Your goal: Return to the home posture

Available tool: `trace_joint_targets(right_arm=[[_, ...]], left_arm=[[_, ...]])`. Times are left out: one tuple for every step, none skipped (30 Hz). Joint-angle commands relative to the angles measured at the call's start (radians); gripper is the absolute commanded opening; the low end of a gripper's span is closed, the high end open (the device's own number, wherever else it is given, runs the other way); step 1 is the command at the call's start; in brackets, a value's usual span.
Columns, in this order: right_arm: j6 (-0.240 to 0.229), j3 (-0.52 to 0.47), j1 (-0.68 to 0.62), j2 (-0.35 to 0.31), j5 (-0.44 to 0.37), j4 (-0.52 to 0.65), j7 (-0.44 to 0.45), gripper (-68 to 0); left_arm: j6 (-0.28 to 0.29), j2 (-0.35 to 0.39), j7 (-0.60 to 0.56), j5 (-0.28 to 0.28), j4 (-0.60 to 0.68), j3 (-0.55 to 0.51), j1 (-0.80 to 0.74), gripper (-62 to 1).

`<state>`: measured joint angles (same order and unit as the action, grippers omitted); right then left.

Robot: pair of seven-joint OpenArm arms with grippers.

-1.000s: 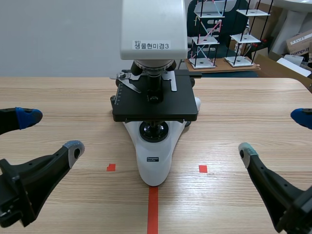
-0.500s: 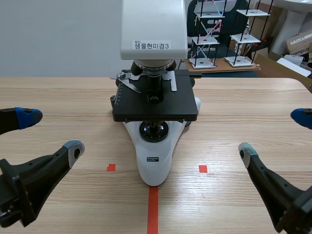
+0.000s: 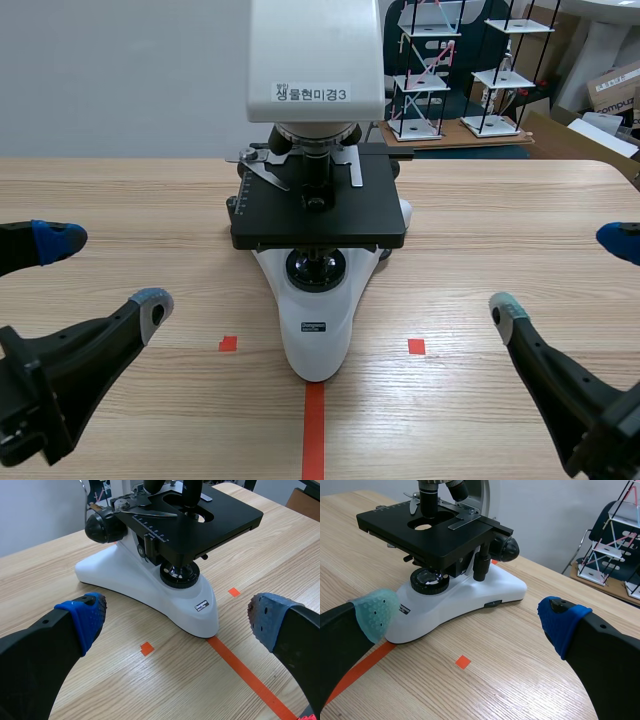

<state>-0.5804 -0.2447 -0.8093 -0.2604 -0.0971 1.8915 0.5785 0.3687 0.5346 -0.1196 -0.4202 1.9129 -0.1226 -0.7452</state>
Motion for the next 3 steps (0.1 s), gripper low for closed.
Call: trace_joint_targets(right_arm=[[0.004, 0.002, 0.009, -0.008, -0.015, 0.009, 0.015, -6.2], [0.004, 0.002, 0.009, -0.008, -0.015, 0.009, 0.015, -6.2], [0.004, 0.002, 0.009, -0.008, -0.015, 0.009, 0.015, -6.3]], left_arm=[[0.000, 0.000, -0.010, -0.006, 0.013, -0.001, -0.005, -1.5], [0.000, 0.000, -0.010, -0.006, 0.013, -0.001, -0.005, -1.5], [0.000, 0.000, -0.010, -0.006, 0.013, -0.001, -0.005, -1.5]])
